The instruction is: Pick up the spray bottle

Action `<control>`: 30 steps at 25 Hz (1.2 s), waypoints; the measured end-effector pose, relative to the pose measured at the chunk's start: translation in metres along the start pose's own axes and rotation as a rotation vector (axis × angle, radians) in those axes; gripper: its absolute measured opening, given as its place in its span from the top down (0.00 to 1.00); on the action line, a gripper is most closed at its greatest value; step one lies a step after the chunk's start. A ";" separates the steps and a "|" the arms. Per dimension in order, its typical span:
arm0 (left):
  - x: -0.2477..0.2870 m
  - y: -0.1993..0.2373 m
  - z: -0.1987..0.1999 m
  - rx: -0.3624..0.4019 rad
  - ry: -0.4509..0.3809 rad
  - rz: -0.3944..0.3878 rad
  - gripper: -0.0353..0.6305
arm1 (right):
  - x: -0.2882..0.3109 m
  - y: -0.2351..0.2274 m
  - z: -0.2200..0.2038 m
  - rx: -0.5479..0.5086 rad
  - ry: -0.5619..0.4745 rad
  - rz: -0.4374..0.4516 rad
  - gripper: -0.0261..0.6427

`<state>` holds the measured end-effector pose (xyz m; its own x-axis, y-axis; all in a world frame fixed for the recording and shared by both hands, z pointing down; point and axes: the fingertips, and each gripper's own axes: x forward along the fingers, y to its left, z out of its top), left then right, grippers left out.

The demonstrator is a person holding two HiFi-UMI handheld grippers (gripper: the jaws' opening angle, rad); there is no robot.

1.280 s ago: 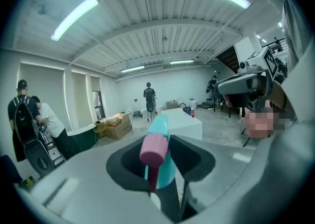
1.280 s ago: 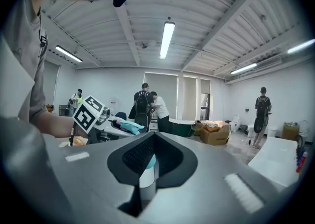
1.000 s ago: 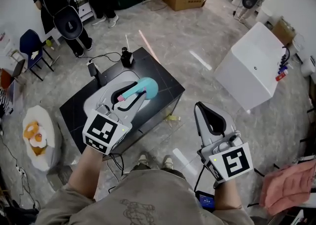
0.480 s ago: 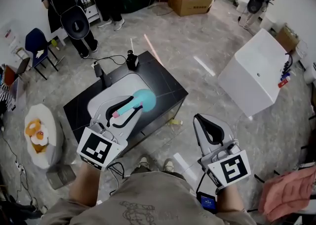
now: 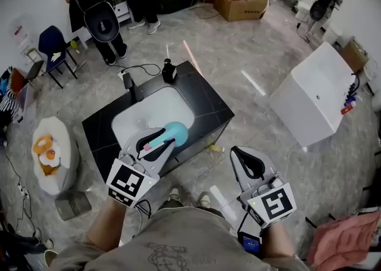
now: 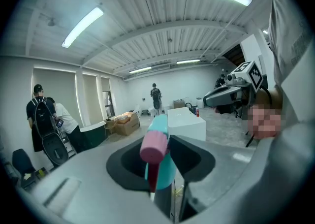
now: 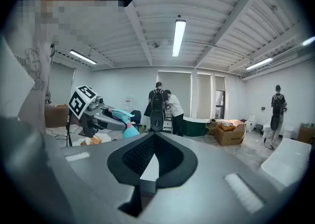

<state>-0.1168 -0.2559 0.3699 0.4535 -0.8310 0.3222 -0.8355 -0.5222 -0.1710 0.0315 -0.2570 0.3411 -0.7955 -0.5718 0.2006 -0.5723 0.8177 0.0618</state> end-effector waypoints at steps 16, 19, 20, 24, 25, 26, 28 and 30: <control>-0.007 0.007 -0.031 -0.054 0.063 0.029 0.75 | 0.025 0.010 -0.017 0.010 0.061 0.051 0.92; -0.008 0.009 -0.032 -0.055 0.067 0.030 0.75 | 0.028 0.013 -0.014 0.003 0.050 0.059 0.92; -0.009 0.009 -0.033 -0.056 0.068 0.030 0.75 | 0.029 0.013 -0.012 -0.002 0.039 0.062 0.92; -0.010 0.011 -0.034 -0.059 0.069 0.033 0.75 | 0.029 0.014 -0.015 0.001 0.044 0.061 0.92; -0.011 0.010 -0.035 -0.060 0.070 0.033 0.75 | 0.028 0.015 -0.017 0.005 0.057 0.060 0.92; -0.012 0.010 -0.035 -0.061 0.071 0.034 0.75 | 0.028 0.015 -0.019 0.008 0.064 0.060 0.92; -0.012 0.010 -0.037 -0.062 0.073 0.035 0.75 | 0.028 0.016 -0.019 0.007 0.059 0.062 0.92; -0.012 0.010 -0.038 -0.064 0.075 0.037 0.75 | 0.028 0.015 -0.021 0.009 0.068 0.062 0.92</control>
<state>-0.1424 -0.2437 0.3998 0.3994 -0.8317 0.3856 -0.8705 -0.4760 -0.1252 0.0047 -0.2593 0.3686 -0.8144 -0.5137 0.2700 -0.5241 0.8508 0.0379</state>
